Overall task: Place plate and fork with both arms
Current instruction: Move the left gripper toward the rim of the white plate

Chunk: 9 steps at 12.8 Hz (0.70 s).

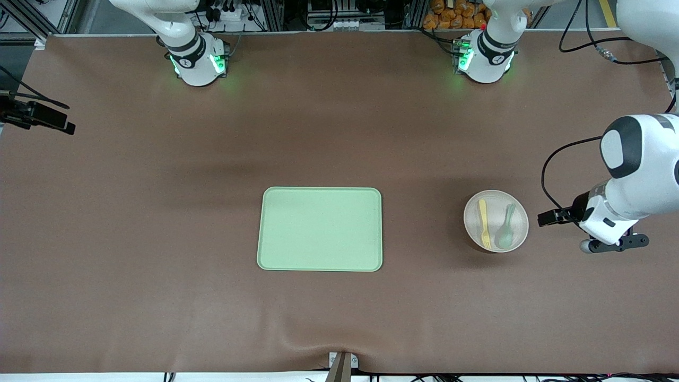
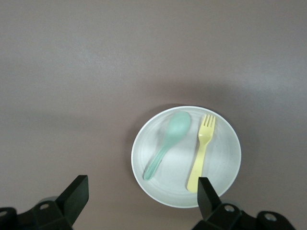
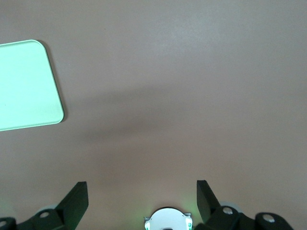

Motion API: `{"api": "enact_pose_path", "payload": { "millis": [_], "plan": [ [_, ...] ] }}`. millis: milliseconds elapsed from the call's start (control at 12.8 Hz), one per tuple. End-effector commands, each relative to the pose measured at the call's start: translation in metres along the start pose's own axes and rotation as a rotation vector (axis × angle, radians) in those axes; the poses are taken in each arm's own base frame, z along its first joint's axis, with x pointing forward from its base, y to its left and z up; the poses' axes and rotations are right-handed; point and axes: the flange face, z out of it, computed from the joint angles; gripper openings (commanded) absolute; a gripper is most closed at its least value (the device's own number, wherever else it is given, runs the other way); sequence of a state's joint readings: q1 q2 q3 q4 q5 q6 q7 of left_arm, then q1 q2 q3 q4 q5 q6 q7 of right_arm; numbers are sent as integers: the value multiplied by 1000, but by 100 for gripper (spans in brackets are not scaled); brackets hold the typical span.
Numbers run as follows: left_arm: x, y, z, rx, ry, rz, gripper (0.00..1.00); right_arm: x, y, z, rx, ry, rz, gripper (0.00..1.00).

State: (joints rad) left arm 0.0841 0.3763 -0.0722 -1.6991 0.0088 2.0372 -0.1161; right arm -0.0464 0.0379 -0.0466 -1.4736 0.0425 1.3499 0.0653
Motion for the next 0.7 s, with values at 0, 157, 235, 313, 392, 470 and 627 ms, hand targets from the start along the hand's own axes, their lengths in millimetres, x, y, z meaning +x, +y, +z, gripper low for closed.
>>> {"api": "enact_pose_path", "payload": {
  "millis": [0, 157, 235, 313, 392, 470, 627],
  "plan": [
    [6, -15, 1, 13, 23, -3, 100, 0, -2, -4, 3, 12, -7, 100],
    [9, -22, 9, 12, 23, -13, 100, 0, -4, -3, 2, 8, -12, 100],
    [11, -31, 12, 11, 25, -26, 100, -1, -9, -3, 0, 9, -19, 100],
    [12, -36, 14, 9, 26, -24, 100, 0, -12, -2, -2, 9, -25, 100],
    [13, -37, 18, 10, 23, -18, 100, 1, -15, -2, -2, 16, -28, 100],
    [15, -36, 19, 9, 33, -17, 100, 4, -18, -1, -3, 25, -34, 100],
    [18, -37, 28, 8, 33, -15, 100, 7, -29, -2, -2, 58, -52, 100]
  ]
}}
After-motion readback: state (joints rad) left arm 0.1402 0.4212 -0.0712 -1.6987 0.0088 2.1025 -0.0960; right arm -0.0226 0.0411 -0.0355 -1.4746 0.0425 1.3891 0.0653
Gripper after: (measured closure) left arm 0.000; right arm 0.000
